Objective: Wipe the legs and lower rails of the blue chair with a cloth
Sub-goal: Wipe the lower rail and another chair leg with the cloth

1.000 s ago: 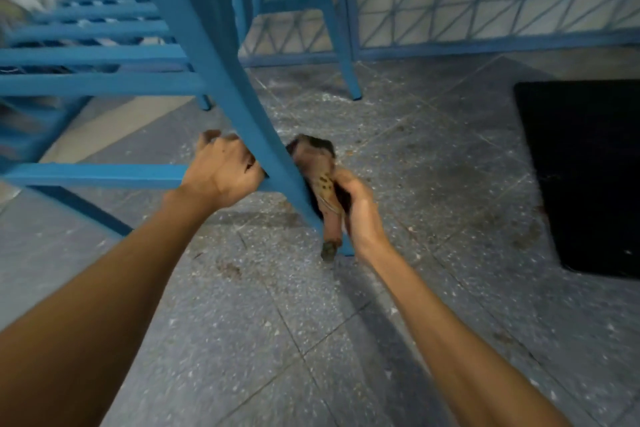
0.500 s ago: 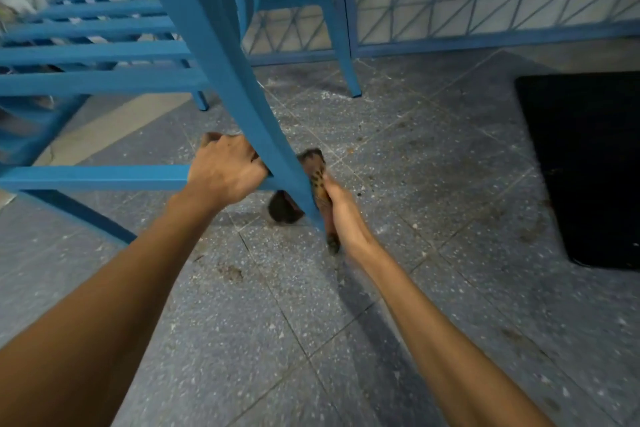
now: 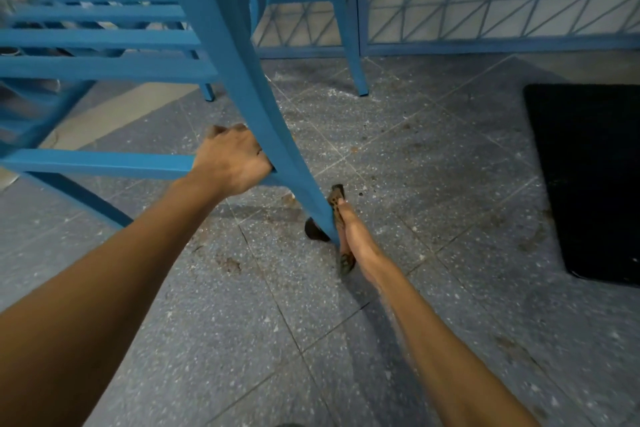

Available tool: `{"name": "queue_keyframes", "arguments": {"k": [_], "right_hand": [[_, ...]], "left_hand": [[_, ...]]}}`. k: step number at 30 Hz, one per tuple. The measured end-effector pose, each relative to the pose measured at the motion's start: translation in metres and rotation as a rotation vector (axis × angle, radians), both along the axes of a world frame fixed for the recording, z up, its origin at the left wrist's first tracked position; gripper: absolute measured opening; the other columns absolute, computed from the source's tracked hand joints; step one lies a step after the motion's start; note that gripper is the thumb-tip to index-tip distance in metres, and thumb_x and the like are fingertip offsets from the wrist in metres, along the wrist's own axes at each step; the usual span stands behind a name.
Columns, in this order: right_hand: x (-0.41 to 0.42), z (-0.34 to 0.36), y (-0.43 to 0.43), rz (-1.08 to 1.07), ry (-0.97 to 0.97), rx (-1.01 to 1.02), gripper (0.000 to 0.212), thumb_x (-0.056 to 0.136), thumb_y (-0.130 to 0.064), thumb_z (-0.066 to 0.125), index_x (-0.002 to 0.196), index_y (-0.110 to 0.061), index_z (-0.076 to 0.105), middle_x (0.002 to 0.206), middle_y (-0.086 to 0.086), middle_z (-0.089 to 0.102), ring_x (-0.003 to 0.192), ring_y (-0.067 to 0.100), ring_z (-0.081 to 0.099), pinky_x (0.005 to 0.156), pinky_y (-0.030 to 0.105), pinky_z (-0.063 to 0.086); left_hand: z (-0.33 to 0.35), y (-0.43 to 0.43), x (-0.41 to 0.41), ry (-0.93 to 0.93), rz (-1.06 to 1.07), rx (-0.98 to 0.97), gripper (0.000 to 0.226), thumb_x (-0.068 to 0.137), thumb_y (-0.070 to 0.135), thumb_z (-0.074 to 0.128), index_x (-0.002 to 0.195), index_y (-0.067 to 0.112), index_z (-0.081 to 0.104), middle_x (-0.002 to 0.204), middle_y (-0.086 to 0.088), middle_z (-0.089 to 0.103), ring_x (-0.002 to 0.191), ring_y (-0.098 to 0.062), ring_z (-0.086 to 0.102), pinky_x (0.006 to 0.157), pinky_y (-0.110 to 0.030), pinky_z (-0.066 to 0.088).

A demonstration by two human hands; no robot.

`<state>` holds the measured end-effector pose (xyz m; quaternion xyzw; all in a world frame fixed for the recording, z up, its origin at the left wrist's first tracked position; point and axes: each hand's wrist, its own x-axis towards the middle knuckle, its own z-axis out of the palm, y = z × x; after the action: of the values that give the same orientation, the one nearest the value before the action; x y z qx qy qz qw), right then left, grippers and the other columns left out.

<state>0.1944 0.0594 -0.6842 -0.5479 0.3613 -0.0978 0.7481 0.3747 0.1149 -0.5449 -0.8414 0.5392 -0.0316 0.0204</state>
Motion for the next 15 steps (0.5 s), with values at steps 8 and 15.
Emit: {"name": "queue_keyframes", "arguments": {"k": [8,15], "right_hand": [[0.015,0.077,0.024,-0.075,-0.439,-0.337,0.031,0.098,-0.046,0.033,0.128,-0.056,0.033,0.138,-0.018,0.043,0.129,0.001,0.040,0.106,0.028,0.035],[-0.028,-0.042,0.015,-0.106,-0.090,-0.251,0.022,0.099,-0.034,0.044,0.117,-0.027,0.054,0.101,-0.012,0.061,0.101,0.011,0.059,0.075,0.012,0.046]], "left_hand": [[0.015,0.006,-0.019,0.021,0.055,-0.034,0.062,0.076,0.044,0.025,0.113,0.013,0.064,0.106,-0.018,0.066,0.099,-0.035,0.058,0.100,-0.042,0.033],[0.014,0.016,-0.038,-0.136,0.162,-0.011,0.046,0.093,0.041,0.023,0.119,0.019,0.053,0.111,-0.010,0.054,0.109,-0.033,0.047,0.102,-0.060,0.020]]}}
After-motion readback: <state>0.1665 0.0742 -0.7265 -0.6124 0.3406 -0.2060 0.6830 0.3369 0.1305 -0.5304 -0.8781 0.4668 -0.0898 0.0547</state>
